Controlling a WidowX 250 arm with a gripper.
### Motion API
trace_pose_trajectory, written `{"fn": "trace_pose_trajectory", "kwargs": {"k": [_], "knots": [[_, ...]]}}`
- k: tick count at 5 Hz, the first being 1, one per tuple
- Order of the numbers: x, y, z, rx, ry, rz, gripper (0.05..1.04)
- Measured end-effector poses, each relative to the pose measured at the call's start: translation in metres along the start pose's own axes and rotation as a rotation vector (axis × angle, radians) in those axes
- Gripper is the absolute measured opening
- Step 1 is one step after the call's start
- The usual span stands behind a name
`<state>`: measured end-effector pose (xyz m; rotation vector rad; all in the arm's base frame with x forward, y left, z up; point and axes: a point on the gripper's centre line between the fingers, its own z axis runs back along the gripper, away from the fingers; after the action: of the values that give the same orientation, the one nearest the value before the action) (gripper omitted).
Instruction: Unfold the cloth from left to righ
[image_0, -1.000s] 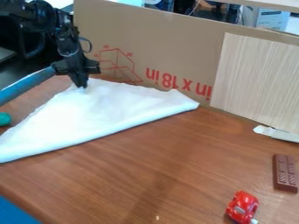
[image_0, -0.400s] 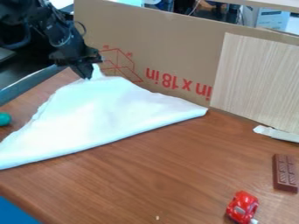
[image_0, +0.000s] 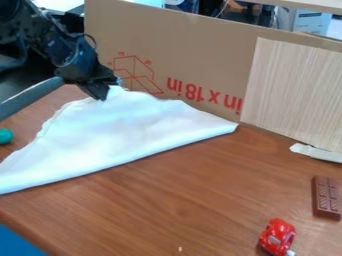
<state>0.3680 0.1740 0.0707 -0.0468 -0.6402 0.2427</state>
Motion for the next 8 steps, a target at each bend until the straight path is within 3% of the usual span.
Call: {"fn": "trace_pose_trajectory", "kwargs": {"k": [2,4,8], "knots": [[-0.007,0.001,0.003,-0.036,0.039,0.031,0.049],[-0.002,-0.004,0.031,-0.074,0.006,-0.009,0.049],[-0.037,-0.015,0.072,-0.175,0.008,-0.117,0.049]]}}
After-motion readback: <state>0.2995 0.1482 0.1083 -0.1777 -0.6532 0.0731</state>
